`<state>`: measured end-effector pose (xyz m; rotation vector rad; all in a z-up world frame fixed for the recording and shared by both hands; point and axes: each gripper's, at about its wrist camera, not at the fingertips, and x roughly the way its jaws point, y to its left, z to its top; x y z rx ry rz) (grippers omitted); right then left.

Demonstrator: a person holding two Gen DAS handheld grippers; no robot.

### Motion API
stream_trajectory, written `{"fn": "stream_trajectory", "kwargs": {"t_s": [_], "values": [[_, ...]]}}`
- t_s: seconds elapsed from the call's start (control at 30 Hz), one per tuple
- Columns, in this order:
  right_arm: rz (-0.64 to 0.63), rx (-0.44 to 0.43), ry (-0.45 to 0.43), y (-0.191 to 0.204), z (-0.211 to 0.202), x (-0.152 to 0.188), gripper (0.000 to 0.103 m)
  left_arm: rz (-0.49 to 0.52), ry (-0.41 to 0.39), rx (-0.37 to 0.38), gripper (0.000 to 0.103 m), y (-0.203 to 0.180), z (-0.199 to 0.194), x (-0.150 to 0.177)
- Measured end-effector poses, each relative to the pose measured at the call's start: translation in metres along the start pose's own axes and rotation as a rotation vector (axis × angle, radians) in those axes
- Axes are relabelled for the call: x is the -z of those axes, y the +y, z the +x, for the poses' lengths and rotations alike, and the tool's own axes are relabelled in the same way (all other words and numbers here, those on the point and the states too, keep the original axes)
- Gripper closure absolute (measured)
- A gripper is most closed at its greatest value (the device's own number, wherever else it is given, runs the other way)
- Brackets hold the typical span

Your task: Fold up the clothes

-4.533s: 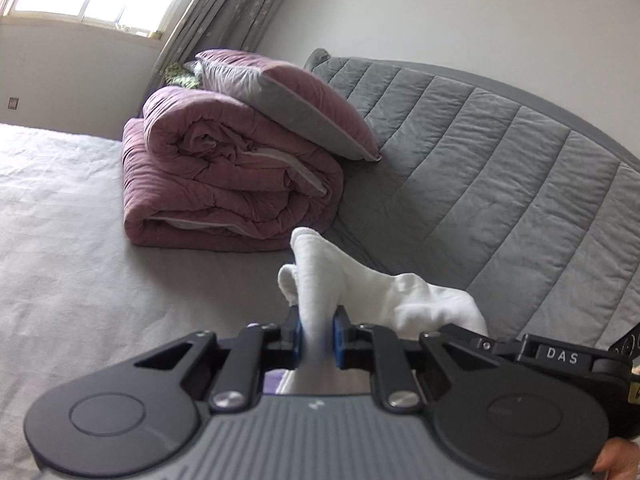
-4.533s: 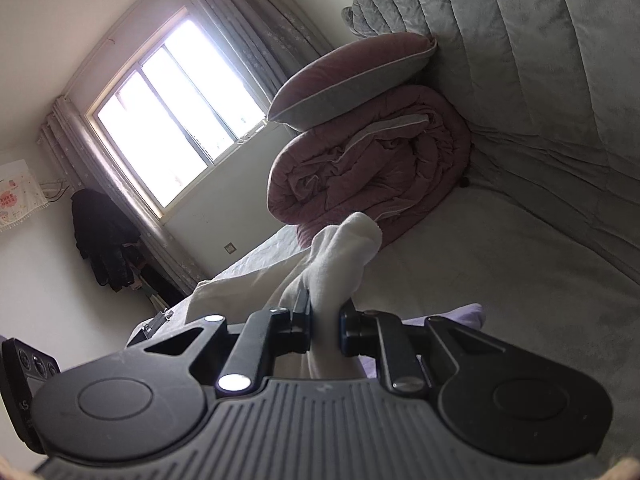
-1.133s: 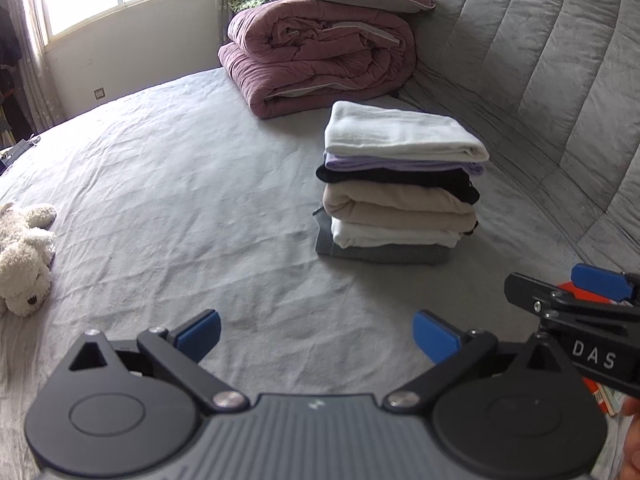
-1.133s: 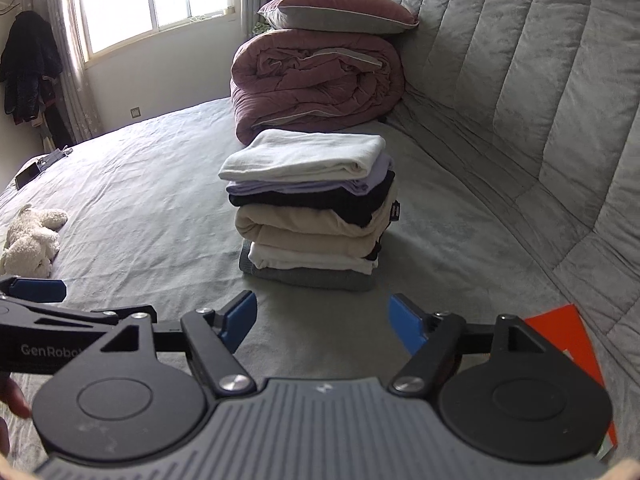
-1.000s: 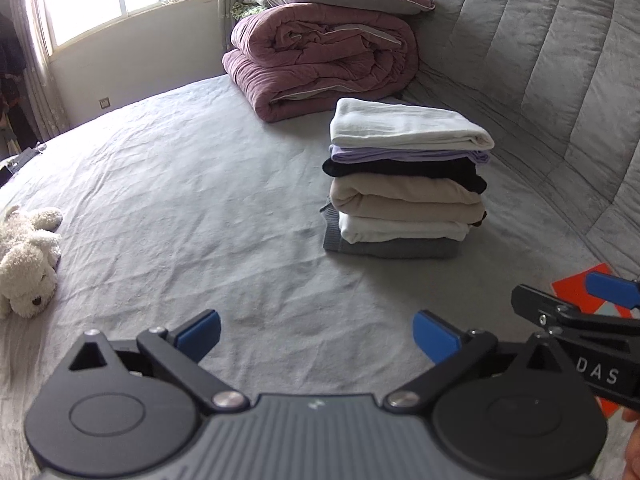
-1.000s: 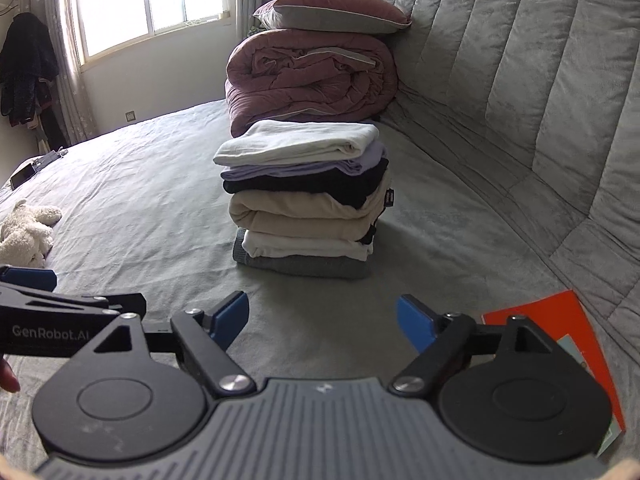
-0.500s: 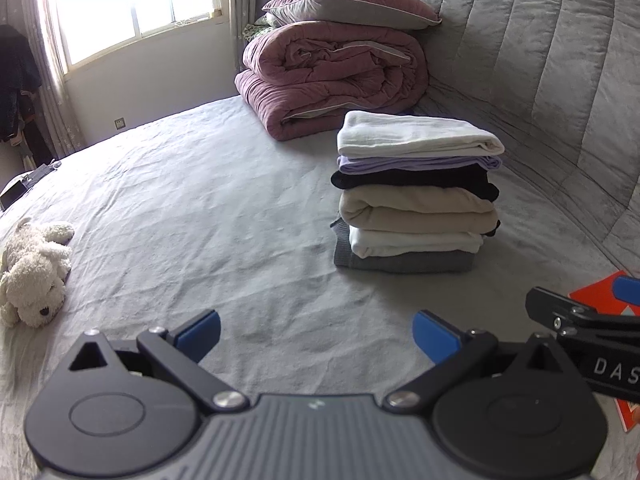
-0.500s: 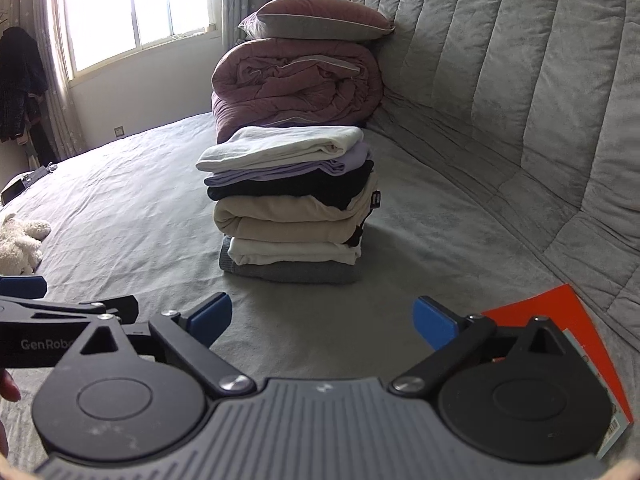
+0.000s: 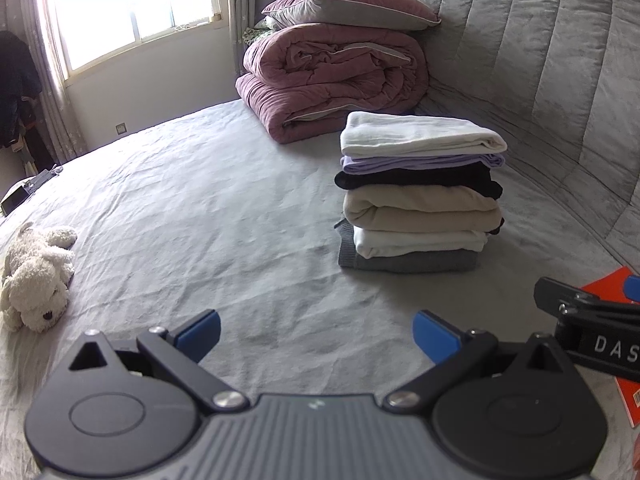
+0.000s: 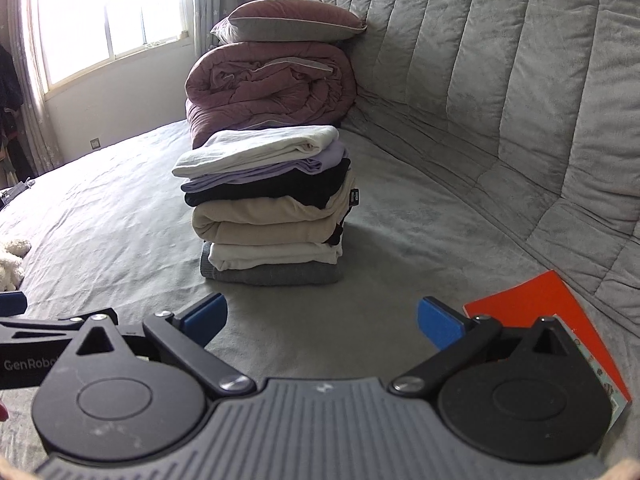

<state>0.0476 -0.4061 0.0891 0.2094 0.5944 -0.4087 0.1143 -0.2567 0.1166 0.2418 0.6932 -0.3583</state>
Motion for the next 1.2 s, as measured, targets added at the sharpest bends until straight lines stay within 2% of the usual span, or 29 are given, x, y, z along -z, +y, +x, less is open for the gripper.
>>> {"fn": "stream_trajectory", "kwargs": {"t_s": [0.2, 0.37, 0.7, 1.2], "values": [[-0.023, 0.004, -0.027, 0.01, -0.001, -0.001, 0.0, -0.006, 0.008, -0.017, 0.001, 0.005, 0.004, -0.001], [-0.017, 0.008, -0.014, 0.01, 0.002, 0.0, 0.0, 0.013, 0.001, -0.025, 0.001, 0.009, 0.005, -0.001], [-0.013, 0.014, -0.006, 0.01, 0.005, 0.002, 0.0, -0.01, 0.019, -0.043, 0.001, 0.017, 0.008, 0.002], [-0.005, 0.018, -0.004, 0.003, 0.005, 0.003, 0.0, 0.012, 0.018, -0.029, 0.001, 0.004, 0.005, -0.002]]}}
